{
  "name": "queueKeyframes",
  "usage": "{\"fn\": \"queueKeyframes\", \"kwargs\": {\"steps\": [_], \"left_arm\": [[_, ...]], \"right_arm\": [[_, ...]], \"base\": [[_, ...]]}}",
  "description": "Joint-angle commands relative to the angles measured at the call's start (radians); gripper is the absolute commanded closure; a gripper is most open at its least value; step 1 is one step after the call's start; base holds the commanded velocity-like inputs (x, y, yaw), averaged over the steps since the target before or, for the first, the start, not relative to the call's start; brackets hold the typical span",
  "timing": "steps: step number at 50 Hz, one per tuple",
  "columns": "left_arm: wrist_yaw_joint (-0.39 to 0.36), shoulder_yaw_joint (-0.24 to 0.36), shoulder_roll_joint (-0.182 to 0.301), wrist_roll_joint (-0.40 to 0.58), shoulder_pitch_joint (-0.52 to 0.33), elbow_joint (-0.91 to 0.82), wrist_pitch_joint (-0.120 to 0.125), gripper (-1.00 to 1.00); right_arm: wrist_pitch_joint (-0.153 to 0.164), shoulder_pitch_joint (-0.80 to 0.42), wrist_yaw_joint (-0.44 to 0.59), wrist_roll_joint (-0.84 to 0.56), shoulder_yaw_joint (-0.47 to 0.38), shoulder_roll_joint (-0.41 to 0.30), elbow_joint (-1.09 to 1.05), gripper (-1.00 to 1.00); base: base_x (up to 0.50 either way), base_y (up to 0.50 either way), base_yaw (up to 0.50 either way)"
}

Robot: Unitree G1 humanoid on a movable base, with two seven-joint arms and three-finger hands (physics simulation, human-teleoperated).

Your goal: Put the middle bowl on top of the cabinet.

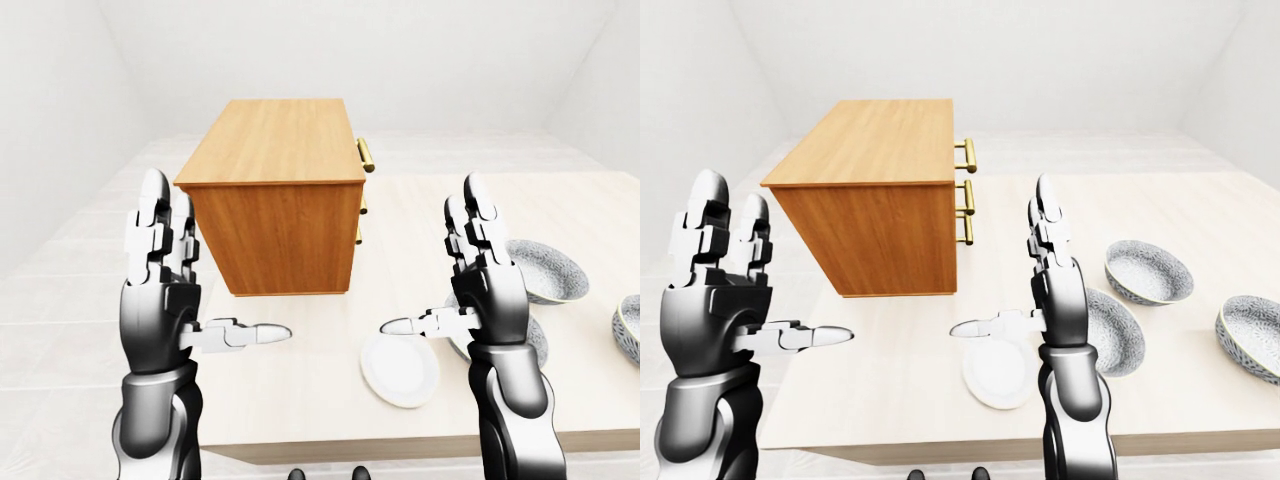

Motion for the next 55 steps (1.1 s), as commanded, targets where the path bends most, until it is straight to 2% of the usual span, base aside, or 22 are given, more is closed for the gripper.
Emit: {"fn": "queueKeyframes", "kwargs": {"steps": [1,22,55], "left_arm": [[-0.002,-0.006,-0.003,0.001,0.006,0.017,0.0,-1.0],[-0.005,-0.013,-0.003,-0.001,0.012,0.037,0.0,-1.0],[0.008,-0.02,-0.004,0.01,0.0,0.018,0.0,-1.0]], "right_arm": [[0.0,0.004,0.002,0.004,0.005,0.0,0.006,-1.0],[0.0,0.008,0.006,0.009,0.005,-0.003,0.019,-1.0],[0.0,0.007,0.004,-0.027,0.011,-0.003,0.018,-1.0]], "base": [[0.0,0.0,0.0],[0.03,-0.2,0.0],[0.1,-0.04,0.0]]}}
